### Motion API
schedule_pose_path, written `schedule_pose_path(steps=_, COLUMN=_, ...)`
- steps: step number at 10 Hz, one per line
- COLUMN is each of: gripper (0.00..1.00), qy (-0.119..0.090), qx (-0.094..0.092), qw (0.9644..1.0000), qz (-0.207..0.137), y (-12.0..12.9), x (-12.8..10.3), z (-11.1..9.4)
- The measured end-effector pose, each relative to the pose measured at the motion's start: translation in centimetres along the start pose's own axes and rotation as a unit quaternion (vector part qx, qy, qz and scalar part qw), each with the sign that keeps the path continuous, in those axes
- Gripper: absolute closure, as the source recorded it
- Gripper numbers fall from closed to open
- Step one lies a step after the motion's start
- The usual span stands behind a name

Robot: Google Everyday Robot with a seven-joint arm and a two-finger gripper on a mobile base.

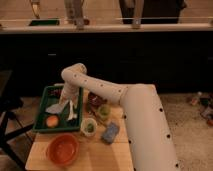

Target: Place brush in tray

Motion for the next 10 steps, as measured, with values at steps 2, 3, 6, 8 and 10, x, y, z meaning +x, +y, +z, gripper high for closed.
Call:
schedule_pose_path(steps=2, gripper=0.2, qy=0.0, qx=0.005, qw=1.0, qz=-0.002, y=-0.1, x=0.4, z=-0.4)
schedule_pose_path(steps=3, gripper=0.2, qy=0.002, qx=0.007, qw=1.0, qz=-0.004, y=-0.1, x=0.7, z=-0.7)
schedule_pose_path(steps=6, gripper=0.2, qy=0.007, qx=0.011, qw=0.9999, qz=-0.002, y=0.1, x=1.5, z=-1.2)
schedule_pose_path(steps=8, gripper=0.2, qy=0.01, qx=0.011, qw=0.9999, qz=0.004, y=0.7, x=2.0, z=-1.3)
schedule_pose_path(steps=10, gripper=0.2, qy=0.017, qx=0.013, qw=0.9997, qz=0.014, y=1.5, x=2.5, z=-1.6)
